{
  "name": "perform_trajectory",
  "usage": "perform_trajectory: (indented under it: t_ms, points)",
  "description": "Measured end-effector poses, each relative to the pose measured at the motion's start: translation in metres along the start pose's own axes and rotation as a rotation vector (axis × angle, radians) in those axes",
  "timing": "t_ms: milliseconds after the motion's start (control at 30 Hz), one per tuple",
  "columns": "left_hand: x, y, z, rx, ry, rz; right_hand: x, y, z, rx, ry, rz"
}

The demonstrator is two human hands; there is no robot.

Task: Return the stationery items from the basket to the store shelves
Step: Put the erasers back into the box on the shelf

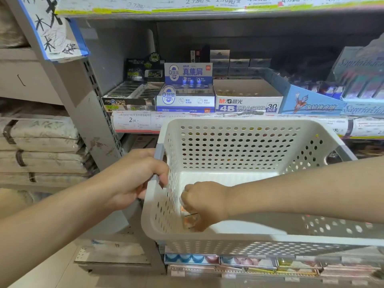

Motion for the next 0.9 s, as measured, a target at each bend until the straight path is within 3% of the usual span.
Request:
perform_trajectory:
  t_ms: [267,567,900]
  points:
    - [-0.004,0.005,0.003,0.014,0.009,-0.026,0.003,0.002,-0.001,0.014,-0.082,0.184]
    - [-0.011,0.006,0.001,0.025,0.016,-0.059,-0.010,-0.037,0.023,-0.014,-0.039,0.136]
    - [-0.007,-0.004,0.004,-0.005,-0.001,-0.039,-0.097,-0.191,0.113,-0.496,0.184,-0.037]
Point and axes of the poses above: each hand's wrist, its own z-axis away from the middle knuckle, its own y-axis out of the palm, x = y × z, the point moved 10 cm from there along -z, towards the middle knuckle, and after that the axes turned 1 degree about x, right-handed, at the moved point
